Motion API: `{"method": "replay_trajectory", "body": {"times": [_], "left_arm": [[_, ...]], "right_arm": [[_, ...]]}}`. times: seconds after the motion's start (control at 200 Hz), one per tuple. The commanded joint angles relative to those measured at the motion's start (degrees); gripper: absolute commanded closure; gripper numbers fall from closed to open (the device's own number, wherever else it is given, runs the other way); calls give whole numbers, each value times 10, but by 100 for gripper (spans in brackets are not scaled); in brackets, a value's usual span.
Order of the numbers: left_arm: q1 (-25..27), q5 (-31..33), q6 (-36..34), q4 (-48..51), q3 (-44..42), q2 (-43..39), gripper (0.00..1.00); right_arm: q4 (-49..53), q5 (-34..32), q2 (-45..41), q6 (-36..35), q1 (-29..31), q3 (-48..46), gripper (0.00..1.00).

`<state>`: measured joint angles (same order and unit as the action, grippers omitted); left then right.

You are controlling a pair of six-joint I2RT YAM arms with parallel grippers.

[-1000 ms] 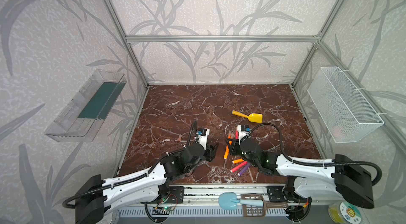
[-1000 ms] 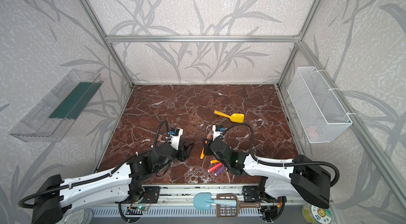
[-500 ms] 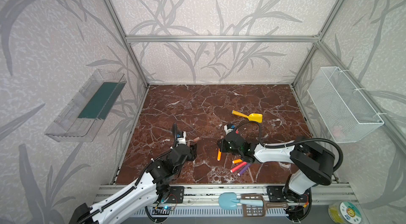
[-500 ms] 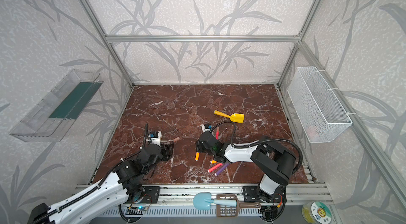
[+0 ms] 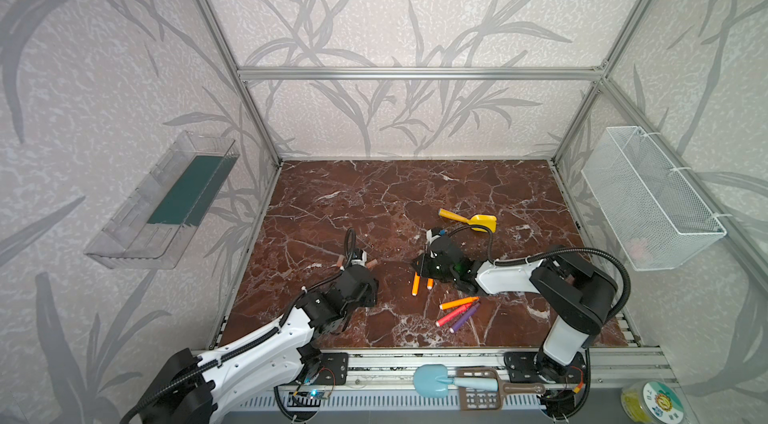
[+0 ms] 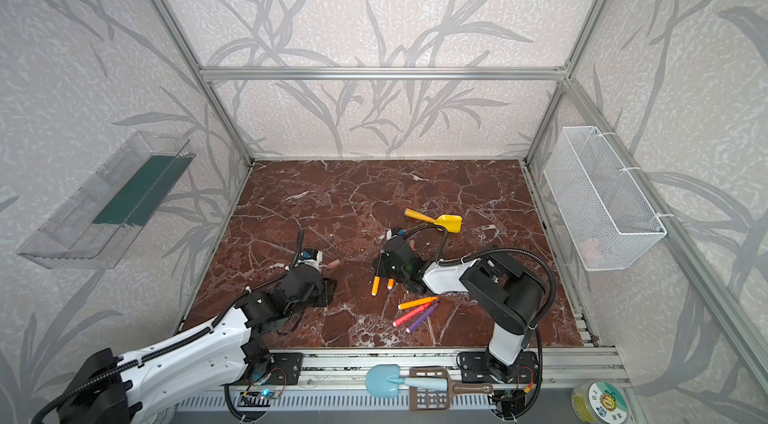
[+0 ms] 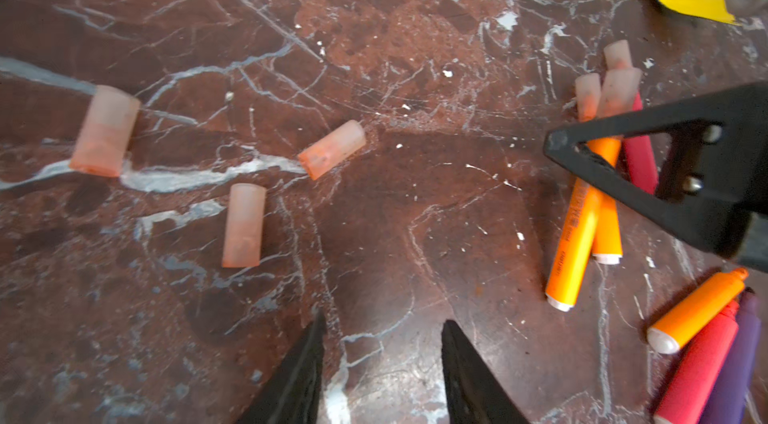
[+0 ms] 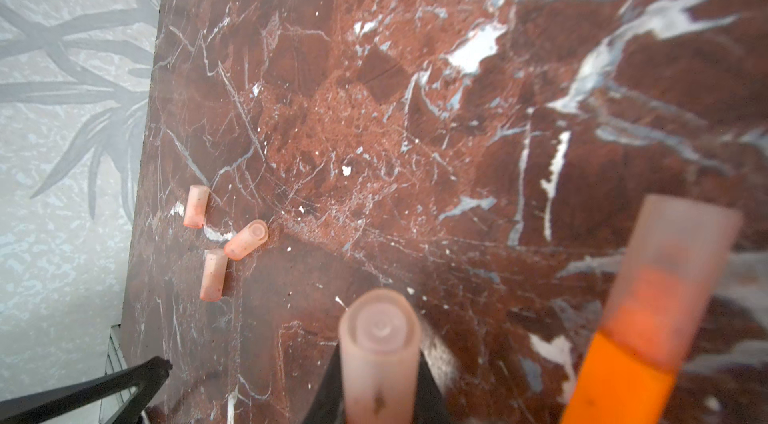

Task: Insert the pens into the pen caps
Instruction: 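Set the capped highlighter down with the right gripper while the left reaches for another marker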

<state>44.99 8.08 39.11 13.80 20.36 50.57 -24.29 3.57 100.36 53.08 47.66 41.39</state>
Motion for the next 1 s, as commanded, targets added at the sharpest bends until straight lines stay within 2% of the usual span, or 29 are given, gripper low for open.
{"method": "replay_trajectory", "body": {"times": [0.0, 0.255, 0.525, 0.795, 0.905, 1.0], "left_arm": [[21, -23, -12, -9, 23, 8, 55], [122, 45, -21, 8, 57, 14, 55], [176, 70, -43, 7, 106, 76, 55], [225, 67, -104, -18, 181, 221, 55], [231, 60, -130, -20, 228, 295, 55], [232, 44, -145, -8, 270, 350, 55]], "right_arm": [[14, -1, 3, -15, -12, -10, 90], [31, -13, -30, -35, -20, -17, 76], [85, -57, -126, -61, -20, -38, 67], [142, -180, -310, -76, -35, -112, 54], [177, -203, -375, -84, -59, -131, 50], [191, -194, -412, -81, -91, -150, 49]]}}
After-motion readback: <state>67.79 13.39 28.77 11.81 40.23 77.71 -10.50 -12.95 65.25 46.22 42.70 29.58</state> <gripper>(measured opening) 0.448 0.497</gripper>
